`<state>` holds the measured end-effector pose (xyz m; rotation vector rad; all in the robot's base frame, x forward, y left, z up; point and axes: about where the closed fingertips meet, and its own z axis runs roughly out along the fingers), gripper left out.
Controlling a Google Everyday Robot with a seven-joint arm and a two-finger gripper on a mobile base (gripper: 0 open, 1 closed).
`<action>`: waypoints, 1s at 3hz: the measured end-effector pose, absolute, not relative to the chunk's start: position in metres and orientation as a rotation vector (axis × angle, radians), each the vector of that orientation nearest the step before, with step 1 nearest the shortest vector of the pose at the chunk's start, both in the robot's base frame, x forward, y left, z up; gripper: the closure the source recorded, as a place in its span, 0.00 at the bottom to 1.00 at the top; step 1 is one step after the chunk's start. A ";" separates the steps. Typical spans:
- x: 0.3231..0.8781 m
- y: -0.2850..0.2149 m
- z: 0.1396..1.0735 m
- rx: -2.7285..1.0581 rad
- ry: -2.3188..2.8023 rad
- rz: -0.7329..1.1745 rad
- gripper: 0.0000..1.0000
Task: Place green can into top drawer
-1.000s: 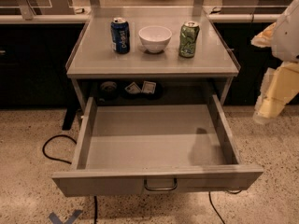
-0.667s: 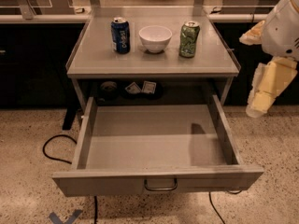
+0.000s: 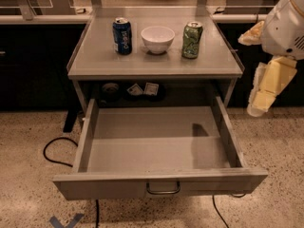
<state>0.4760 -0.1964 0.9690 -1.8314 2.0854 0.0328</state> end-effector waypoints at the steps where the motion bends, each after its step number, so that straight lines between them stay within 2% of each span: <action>1: 0.481 -0.194 0.954 -1.771 2.060 0.165 0.00; 2: 0.509 -0.197 0.896 -1.573 1.981 0.431 0.00; 3: 0.564 -0.189 0.895 -1.311 1.752 0.595 0.00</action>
Offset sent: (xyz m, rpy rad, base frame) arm 0.1406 0.0025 -0.1478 1.5111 0.2436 -0.1224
